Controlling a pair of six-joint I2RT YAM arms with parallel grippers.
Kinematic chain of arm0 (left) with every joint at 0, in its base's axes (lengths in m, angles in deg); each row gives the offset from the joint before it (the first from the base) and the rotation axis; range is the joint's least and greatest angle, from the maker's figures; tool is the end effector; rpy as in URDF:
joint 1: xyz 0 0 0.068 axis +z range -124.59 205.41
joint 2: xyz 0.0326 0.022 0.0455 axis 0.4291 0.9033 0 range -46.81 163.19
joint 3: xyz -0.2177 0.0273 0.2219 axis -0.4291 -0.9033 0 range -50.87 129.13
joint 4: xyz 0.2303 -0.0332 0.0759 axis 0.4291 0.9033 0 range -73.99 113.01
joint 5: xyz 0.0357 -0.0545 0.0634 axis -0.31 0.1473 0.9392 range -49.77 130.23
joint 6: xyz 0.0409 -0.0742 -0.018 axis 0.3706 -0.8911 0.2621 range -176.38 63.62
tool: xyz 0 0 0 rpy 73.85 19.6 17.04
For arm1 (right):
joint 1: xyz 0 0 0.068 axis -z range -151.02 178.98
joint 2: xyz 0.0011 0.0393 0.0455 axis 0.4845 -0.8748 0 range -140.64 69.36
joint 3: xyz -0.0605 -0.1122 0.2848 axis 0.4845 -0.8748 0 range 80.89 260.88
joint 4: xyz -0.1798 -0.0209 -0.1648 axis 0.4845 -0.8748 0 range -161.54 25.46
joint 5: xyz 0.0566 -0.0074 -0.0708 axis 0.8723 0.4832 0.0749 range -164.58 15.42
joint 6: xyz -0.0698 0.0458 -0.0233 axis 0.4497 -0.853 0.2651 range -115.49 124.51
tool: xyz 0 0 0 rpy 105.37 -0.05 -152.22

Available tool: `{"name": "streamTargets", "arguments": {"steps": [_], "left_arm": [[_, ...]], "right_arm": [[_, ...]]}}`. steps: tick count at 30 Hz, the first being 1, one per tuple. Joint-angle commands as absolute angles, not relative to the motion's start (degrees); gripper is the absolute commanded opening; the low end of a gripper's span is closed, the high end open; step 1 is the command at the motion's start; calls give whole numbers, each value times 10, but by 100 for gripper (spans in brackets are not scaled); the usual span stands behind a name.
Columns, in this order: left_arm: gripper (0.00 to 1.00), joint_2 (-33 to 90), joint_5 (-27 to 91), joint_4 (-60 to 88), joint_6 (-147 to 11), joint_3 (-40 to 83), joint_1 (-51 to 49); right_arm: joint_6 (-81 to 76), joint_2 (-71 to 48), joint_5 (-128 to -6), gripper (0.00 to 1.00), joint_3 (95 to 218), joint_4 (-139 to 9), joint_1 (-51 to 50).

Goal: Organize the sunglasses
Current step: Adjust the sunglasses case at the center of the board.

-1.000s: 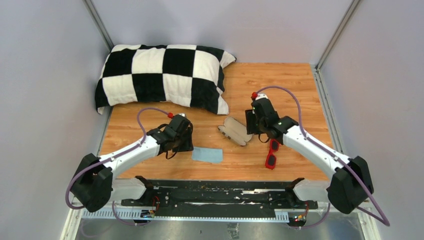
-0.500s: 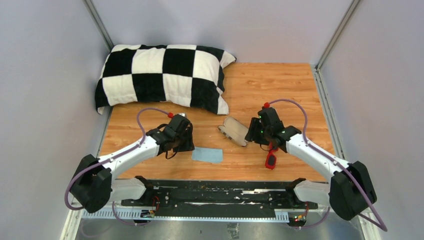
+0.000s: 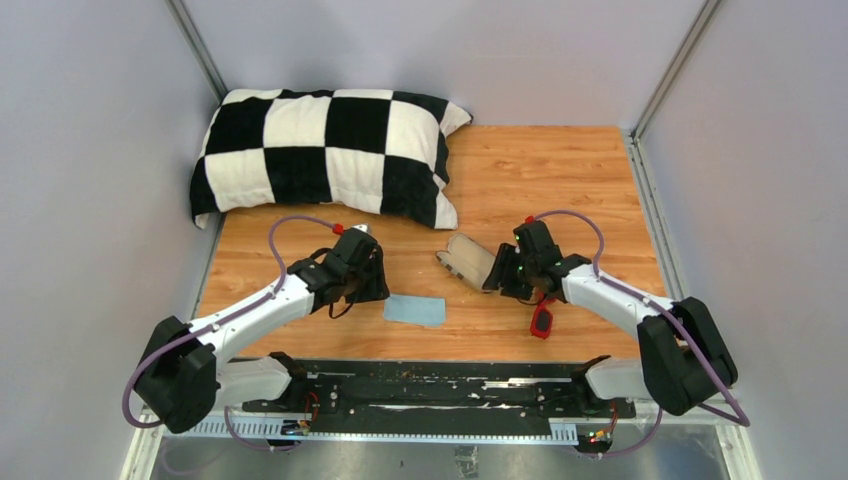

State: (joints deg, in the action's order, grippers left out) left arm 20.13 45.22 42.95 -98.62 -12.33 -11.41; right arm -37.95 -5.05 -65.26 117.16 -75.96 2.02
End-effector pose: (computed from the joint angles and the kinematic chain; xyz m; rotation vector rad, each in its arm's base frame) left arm 0.1757 -0.1232 0.2147 -0.1575 2.5841 -0.4272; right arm 0.2181 0.1248 0.1997 0.2689 2.5468 0.7086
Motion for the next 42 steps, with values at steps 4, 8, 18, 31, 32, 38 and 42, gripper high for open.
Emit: {"name": "streamTargets", "arguments": {"steps": [4,8,18,31,32,38,42], "left_arm": [[50,203,452,436,-993,-117,-112],[50,204,444,439,-992,-111,-111],[50,183,433,427,-1001,-129,-107],[51,193,408,385,-1009,-145,-104],[52,194,406,380,-1008,-145,-105],[53,197,388,364,-1000,-150,-102],[53,208,378,359,-995,-150,-99]], "right_arm": [[-390,-52,-628,56,1164,-744,28],[-390,-47,-620,56,1154,-724,28],[-296,-85,-623,50,1170,-749,26],[-171,-200,-845,43,1305,-839,21],[-165,-211,-851,43,1314,-838,21],[-132,-209,-855,44,1345,-839,21],[-140,-191,-833,45,1341,-840,21]]}}
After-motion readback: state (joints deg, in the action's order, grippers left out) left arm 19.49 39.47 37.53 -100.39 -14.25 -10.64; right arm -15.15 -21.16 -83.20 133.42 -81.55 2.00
